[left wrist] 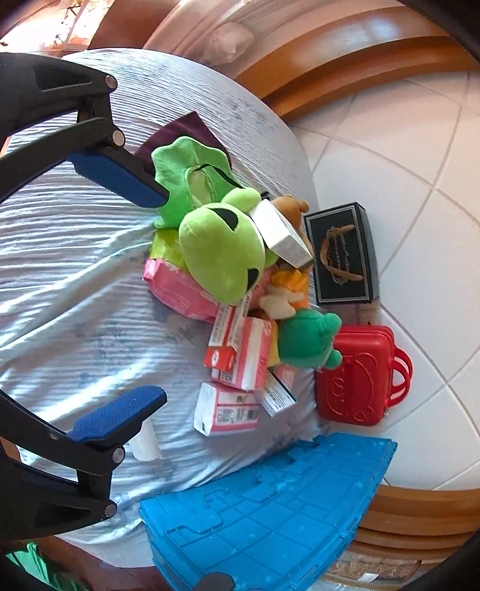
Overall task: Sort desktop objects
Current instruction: 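Return both grippers to the table toward the white roller and tissue pack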
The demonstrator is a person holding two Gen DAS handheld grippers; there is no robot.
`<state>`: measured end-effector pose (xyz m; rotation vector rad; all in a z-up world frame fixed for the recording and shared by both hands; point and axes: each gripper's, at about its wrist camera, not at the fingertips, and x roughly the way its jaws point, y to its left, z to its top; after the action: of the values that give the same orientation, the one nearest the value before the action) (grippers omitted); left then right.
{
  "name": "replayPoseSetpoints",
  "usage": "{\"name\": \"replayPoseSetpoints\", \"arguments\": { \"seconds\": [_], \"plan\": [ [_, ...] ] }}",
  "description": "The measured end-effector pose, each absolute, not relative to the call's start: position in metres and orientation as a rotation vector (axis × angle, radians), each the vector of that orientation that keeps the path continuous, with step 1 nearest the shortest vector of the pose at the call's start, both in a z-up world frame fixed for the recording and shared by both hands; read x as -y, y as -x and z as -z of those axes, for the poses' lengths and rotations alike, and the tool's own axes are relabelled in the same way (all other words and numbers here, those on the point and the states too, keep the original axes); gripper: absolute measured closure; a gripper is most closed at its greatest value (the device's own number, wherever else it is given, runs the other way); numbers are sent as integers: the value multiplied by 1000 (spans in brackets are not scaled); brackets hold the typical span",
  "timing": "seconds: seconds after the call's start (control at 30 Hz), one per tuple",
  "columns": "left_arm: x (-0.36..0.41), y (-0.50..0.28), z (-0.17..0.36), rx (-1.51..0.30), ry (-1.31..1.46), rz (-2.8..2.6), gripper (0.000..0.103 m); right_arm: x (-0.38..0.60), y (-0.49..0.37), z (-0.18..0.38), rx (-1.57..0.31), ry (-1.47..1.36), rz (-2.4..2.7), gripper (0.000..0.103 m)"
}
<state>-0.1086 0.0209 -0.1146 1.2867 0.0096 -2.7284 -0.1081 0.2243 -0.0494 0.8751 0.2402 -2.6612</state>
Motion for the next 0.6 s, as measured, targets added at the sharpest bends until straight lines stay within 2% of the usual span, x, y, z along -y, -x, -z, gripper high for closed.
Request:
{"name": "replayPoseSetpoints", "arguments": {
  "seconds": [0.23, 0.53, 0.6],
  "plan": [
    [4, 121, 165, -64, -1423, 2664, 5, -191, 127, 109, -281, -1072, 2568, 0],
    [-26, 152, 233, -10, -1586, 2713, 5, -203, 145, 215, -259, -1415, 2544, 0],
    [-38, 161, 247, 8, -1611, 2739, 5, -211, 143, 235, -249, -1462, 2575, 11]
  ]
}}
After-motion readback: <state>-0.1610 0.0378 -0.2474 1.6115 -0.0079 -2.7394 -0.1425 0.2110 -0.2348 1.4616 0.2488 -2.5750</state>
